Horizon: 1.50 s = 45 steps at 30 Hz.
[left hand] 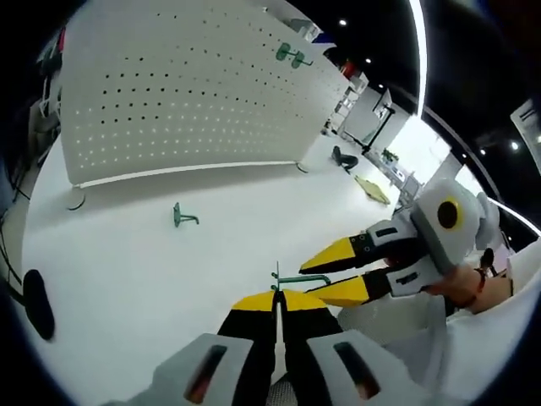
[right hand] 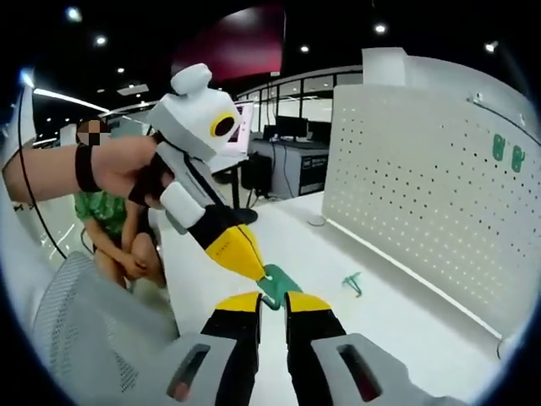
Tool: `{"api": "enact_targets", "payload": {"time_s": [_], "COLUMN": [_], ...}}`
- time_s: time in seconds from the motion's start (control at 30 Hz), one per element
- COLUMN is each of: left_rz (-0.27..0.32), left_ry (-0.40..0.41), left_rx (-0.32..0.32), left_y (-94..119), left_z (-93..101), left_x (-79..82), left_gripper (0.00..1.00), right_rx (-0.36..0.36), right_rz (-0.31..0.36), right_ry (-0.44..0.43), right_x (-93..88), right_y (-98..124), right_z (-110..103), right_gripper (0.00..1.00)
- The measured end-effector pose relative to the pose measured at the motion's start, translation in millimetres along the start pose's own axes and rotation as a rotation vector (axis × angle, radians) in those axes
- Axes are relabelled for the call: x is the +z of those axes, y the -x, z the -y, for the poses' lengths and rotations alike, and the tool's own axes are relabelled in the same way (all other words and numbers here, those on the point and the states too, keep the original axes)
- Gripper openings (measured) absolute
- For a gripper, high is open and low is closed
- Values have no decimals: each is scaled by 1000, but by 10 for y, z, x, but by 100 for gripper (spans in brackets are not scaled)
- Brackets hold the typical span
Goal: Insert the hook assembly into the mounting plate slot until the hook locks in place.
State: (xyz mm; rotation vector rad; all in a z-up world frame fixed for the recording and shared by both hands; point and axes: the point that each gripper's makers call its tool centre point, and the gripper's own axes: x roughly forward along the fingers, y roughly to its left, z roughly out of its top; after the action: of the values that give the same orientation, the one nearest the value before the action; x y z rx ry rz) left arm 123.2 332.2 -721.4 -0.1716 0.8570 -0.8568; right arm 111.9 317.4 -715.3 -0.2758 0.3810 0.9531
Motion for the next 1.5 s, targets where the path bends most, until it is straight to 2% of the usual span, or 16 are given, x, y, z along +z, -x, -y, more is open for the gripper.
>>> {"api": "enact_targets", "payload": {"time_s": [0.2, 0.37, 0.6, 0.73, 0.9, 0.97, 1.17, 1.3, 1.4, 1.43, 1.5], "left_rz": [-54, -76, -90, -90, -64, -31, 43, 85, 114, 115, 129], "left_ry": [-13, -22, -31, -31, -24, -38, -4, -29, -84, -161, -249], "left_rx": [-16, -13, -4, -3, -5, -7, -39, -35, -33, -23, 12], "left_y": [-22, -12, 19, 46, 93, 108, 138, 111, 100, 105, 98], "left_z": [79, 124, 154, 169, 173, 184, 200, 214, 208, 206, 185], "left_x": [-25, -17, -20, -35, -8, 37, 93, 86, 114, 125, 148], "left_gripper": [1, 1, 1, 1, 1, 2, 2, 2, 3, 3, 3], "right_rx": [-11, -41, -67, -65, -86, -104, -133, -150, -164, -174, -192], "right_rz": [-19, -37, -69, -70, -65, -59, -58, -73, -78, -77, -72], "right_ry": [56, 123, 206, 214, 220, 220, 211, 204, 211, 213, 205], "right_x": [-40, -47, -55, -54, -2, 27, 74, 62, 64, 70, 92], "right_y": [31, 60, 73, 75, 87, 96, 119, 121, 126, 128, 131], "right_z": [-35, -22, -54, -67, -76, -59, -26, 0, 10, 23, 52], "right_gripper": [7, 5, 2, 2, 1, 1, 1, 1, 1, 1, 1]}}
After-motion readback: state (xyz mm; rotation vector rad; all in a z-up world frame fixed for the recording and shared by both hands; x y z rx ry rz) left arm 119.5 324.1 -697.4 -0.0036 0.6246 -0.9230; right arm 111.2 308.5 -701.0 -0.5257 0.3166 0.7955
